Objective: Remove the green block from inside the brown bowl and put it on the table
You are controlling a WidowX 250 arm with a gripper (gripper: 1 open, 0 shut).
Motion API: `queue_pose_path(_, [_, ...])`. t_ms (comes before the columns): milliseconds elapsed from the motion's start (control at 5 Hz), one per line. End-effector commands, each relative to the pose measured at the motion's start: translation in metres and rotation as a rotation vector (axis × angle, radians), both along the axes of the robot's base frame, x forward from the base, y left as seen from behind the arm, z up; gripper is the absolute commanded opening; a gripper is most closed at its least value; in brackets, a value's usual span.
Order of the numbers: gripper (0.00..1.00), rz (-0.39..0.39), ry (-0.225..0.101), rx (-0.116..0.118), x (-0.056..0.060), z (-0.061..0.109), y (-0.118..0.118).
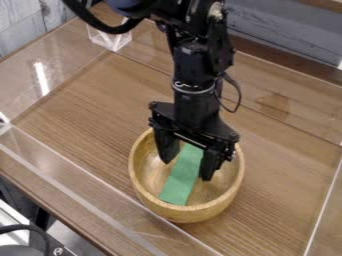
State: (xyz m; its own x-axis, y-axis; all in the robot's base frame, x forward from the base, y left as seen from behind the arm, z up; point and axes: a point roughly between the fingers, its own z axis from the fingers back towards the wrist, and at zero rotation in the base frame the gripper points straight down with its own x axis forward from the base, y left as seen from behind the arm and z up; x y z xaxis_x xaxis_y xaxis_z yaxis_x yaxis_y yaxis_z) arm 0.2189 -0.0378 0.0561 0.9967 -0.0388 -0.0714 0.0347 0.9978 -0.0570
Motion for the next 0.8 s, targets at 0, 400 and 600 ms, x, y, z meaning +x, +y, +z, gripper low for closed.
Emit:
queue_pose_path(0, [1.0, -0.003, -0.024, -0.009, 0.0038, 0.0048, -0.0011])
queue_pose_path(400, [1.0, -0.006, -0.023, -0.015, 0.0033, 0.0043, -0.0015])
queue_pose_path(600, [1.0, -0.008, -0.022, -0.019, 0.0033, 0.0042, -0.0016])
